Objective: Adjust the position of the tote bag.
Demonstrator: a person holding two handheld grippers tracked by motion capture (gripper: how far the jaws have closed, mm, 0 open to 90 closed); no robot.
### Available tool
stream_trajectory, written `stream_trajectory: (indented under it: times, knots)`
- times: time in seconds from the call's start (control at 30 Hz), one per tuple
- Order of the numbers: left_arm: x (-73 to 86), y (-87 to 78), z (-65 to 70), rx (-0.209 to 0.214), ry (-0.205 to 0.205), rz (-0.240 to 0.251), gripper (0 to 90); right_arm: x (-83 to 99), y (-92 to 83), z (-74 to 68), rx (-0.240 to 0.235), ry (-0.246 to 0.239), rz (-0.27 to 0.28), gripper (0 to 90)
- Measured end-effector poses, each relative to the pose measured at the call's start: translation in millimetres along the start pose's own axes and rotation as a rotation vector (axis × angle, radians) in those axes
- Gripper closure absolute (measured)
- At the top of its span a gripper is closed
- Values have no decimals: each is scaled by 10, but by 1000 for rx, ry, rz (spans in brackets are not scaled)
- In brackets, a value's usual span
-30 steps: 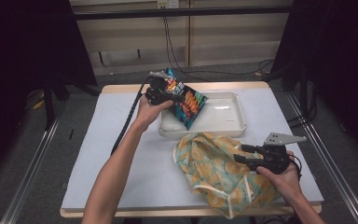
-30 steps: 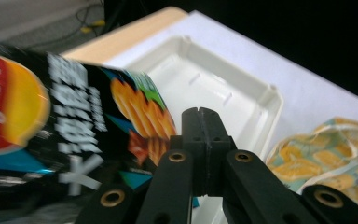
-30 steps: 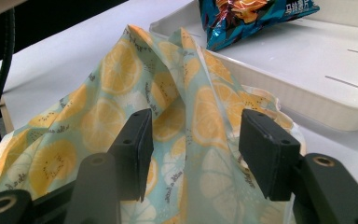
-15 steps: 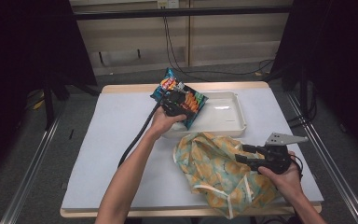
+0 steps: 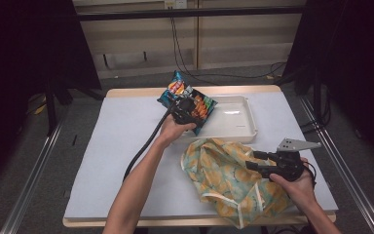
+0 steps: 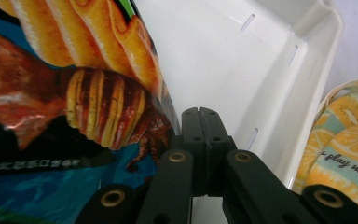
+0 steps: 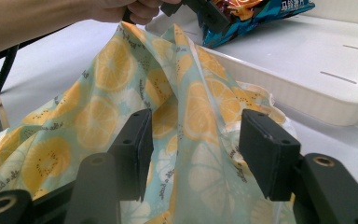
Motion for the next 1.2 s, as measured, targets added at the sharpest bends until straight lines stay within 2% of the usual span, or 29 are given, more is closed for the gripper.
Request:
stream_trajectory:
  times: [0.03, 0.1, 0.23, 0.3, 0.33, 0.37, 0.43, 0.57, 0.63, 0.83, 0.87, 0.9, 0.97, 1.03, 1.1, 1.17, 1.2]
  knots:
    - [1, 11, 0, -3, 7, -3, 900, -1, -2, -2, -1, 0, 0, 450]
    - [13, 27, -2, 0, -1, -19, 900, -1, -4, 1, -2, -1, 0, 450]
    - [44, 19, -16, 8, -13, -19, 900, -21, -3, -4, -5, 5, 6, 450]
    - [55, 10, -20, 0, -4, -49, 900, -32, -3, -9, -6, 5, 9, 449]
    - [62, 13, -15, 0, -13, -45, 900, -34, -1, -10, -8, 6, 11, 449]
    - [67, 8, -26, 9, -5, -47, 900, -35, 1, -9, -8, 6, 10, 449]
    - [85, -9, -26, -4, -11, -55, 900, -32, 7, -3, -5, 7, 4, 449]
    - [160, -32, -78, 17, -29, -49, 900, -30, 15, 2, -3, 10, 2, 448]
    - [195, -43, -93, 8, -24, -58, 900, -29, 20, 6, -1, 9, 0, 448]
    - [266, -112, -188, -3, -52, -48, 900, 8, 2, -1, 2, 4, -3, 448]
    - [271, -129, -210, -12, -38, -61, 900, 11, -5, -3, 4, 11, -2, 448]
    - [274, -132, -215, -6, -43, -60, 900, 12, -15, 3, 7, 11, 0, 448]
    - [287, -151, -243, -23, -61, -59, 900, 15, -24, 10, 7, 10, 1, 448]
    - [296, -165, -280, -12, -60, -70, 900, 19, -26, 12, 9, 12, 1, 448]
    - [312, -167, -299, -13, -76, -52, 900, 21, -27, 8, 12, 15, 2, 448]
    - [314, -183, -318, -22, -63, -65, 900, 21, -26, 8, 13, 15, 2, 448]
    - [317, -182, -317, -29, -84, -55, 900, 20, -27, 10, 13, 13, 1, 448]
Point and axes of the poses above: each handheld gripper's, and its own axes: y roughly forward along the jaws, x roughly out of its underside, z roughly to its right, the point moved 1 cm from there along y, roughly forward along the jaws, and after that the axes turned 10 degrees about -z, right-handed, at the moved point
